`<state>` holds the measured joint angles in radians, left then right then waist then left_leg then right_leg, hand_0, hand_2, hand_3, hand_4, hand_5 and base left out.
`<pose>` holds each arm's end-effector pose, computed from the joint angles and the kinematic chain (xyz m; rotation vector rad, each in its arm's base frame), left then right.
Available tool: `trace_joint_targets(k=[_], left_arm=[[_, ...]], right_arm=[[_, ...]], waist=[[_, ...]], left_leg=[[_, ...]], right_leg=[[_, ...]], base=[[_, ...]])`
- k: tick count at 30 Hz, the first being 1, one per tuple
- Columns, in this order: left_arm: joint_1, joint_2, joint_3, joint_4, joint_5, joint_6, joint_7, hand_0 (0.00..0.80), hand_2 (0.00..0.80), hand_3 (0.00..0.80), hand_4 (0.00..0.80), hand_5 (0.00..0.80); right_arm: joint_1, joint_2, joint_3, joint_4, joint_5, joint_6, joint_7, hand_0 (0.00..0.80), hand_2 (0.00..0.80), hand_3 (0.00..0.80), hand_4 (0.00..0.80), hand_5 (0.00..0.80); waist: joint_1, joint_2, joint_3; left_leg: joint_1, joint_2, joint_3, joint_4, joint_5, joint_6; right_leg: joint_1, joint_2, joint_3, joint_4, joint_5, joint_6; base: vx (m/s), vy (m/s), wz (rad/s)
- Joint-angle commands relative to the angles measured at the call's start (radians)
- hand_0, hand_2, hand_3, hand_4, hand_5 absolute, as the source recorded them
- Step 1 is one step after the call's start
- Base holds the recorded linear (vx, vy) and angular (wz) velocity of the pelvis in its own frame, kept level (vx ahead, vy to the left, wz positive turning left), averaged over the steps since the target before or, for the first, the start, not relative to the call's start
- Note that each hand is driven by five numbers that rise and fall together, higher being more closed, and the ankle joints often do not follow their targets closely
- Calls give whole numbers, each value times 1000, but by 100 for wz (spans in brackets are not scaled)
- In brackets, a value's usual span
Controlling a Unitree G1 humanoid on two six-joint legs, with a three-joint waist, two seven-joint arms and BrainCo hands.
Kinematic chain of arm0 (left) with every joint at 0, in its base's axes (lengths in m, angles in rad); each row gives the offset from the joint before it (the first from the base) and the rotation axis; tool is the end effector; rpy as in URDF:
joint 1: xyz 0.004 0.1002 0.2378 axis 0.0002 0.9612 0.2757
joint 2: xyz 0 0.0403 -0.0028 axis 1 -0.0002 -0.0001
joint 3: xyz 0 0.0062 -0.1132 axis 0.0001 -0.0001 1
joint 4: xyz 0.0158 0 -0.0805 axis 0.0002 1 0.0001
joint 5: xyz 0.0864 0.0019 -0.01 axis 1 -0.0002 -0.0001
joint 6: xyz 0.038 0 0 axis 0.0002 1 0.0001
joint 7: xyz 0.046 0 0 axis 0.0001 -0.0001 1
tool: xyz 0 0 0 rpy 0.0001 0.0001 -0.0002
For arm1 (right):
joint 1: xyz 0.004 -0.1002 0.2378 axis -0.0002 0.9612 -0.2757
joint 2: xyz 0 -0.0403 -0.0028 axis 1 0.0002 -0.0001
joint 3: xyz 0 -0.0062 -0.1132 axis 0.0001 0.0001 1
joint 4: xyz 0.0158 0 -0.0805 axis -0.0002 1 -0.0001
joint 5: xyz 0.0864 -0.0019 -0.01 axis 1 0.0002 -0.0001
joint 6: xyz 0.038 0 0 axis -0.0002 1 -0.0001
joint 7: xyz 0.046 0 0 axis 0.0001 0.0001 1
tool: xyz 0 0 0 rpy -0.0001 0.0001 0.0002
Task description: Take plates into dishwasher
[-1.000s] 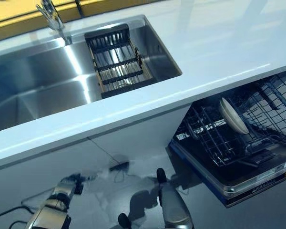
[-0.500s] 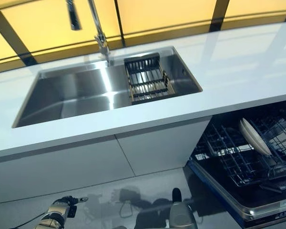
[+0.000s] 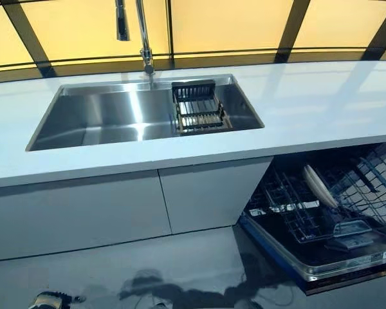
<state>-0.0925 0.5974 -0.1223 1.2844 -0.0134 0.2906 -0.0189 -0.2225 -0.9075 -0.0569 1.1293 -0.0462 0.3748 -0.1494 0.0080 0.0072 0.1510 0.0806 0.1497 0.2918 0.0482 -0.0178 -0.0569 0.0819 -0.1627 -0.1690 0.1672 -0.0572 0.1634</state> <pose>0.0779 0.3450 -0.0574 0.5309 1.4659 0.3696 0.1303 -0.4231 0.0457 -0.7659 1.1161 -0.8379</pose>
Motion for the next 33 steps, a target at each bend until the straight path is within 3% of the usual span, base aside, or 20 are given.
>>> trace_joint_targets(k=[1,3,6,11,16,18,21,23,25,26,27,28,30,33], left_arm=[[-30,64,43,-1,20,9,19,0,0,0,0,0],[-70,70,33,-29,15,32,-18,0,0,0,0,0],[-115,46,7,-28,29,34,-39,0,0,0,0,0],[-101,7,-6,9,46,38,-37,0,0,0,0,0],[-14,-23,41,67,61,41,-11,0,0,0,0,0],[-6,-35,59,80,66,21,1,0,0,0,0,0],[-14,-55,75,74,58,-8,16,0,0,0,0,0],[-27,-65,70,64,60,-13,31,0,0,0,0,0],[-38,-71,58,51,68,-19,37,0,0,0,0,0],[-42,-71,53,48,74,-20,35,0,0,0,0,0],[-62,-63,21,32,87,-17,13,0,0,0,0,0],[-76,-64,1,30,91,-14,3,0,0,0,0,0],[-94,-69,-38,17,89,11,-23,0,0,0,0,0],[-77,-88,-50,26,101,19,-20,0,0,0,0,0]], right_arm=[[-11,34,25,57,40,2,-34,0,0,0,0,0],[-6,60,21,68,83,16,-43,0,0,0,0,0],[22,86,-8,105,126,-9,-59,0,0,0,0,0],[41,142,-17,139,176,-28,-66,0,0,0,0,0],[44,189,-6,150,216,-20,-62,0,0,0,0,0],[50,195,-13,158,237,-27,-75,0,0,0,0,0],[52,207,-35,175,285,-35,-93,0,0,0,0,0],[54,215,-40,189,301,-50,-110,0,0,0,0,0],[59,226,-39,189,298,-57,-118,0,0,0,0,0],[61,227,-39,188,297,-59,-120,0,0,0,0,0],[77,233,-31,172,323,-64,-141,0,0,0,0,0],[86,248,-27,163,338,-65,-162,0,0,0,0,0],[89,272,-19,146,357,-58,-169,0,0,0,0,0],[84,283,-12,138,368,-49,-146,0,0,0,0,0]], waist=[[13,-47,-20],[12,-51,-13],[15,-54,-13],[10,-40,-22],[14,-19,-19],[7,-22,-11],[-22,-44,-7],[-37,-50,-17],[-56,-35,-31],[-61,-28,-35],[-79,6,-42],[-82,12,-41],[-82,5,-39],[-89,-1,-35]], left_leg=[[-103,-33,-16,94,-35,55],[-155,-8,5,96,-1,39],[-200,-4,6,75,43,24],[-166,3,-18,-29,103,-5],[-192,83,-3,-115,252,-86],[-186,72,-9,-82,216,-75],[-133,12,-37,163,62,-30],[-97,-28,-46,243,-15,-4],[-40,-73,-54,214,-61,14],[-25,-79,-54,184,-65,16],[38,-96,-68,-4,-43,16],[46,-110,-89,-64,-28,17],[45,-139,-134,-102,-16,28],[49,-143,-129,-130,-15,37]], right_leg=[[48,-33,-3,-2,-24,-22],[60,-3,27,-26,-45,-25],[88,27,38,-63,-54,-40],[98,50,20,-74,-63,-57],[129,98,1,-143,-40,-85],[112,93,-2,-150,-24,-93],[50,61,-19,-137,15,-120],[17,51,-27,-122,26,-123],[-18,62,-31,-81,19,-122],[-25,68,-35,-73,16,-121],[-46,97,-59,-45,5,-115],[-59,102,-63,-45,21,-103],[-87,102,-42,-86,72,-82],[-129,95,-39,-108,105,-62]], base=[[-329,-387,-66],[-341,-271,-8],[-234,-209,16],[-98,-161,10],[-31,-165,1],[-173,-84,0],[-235,-41,11],[-168,-2,43],[-113,72,38],[-87,161,13],[-63,130,31],[-85,101,62],[-120,2,41],[-122,-22,-15]])
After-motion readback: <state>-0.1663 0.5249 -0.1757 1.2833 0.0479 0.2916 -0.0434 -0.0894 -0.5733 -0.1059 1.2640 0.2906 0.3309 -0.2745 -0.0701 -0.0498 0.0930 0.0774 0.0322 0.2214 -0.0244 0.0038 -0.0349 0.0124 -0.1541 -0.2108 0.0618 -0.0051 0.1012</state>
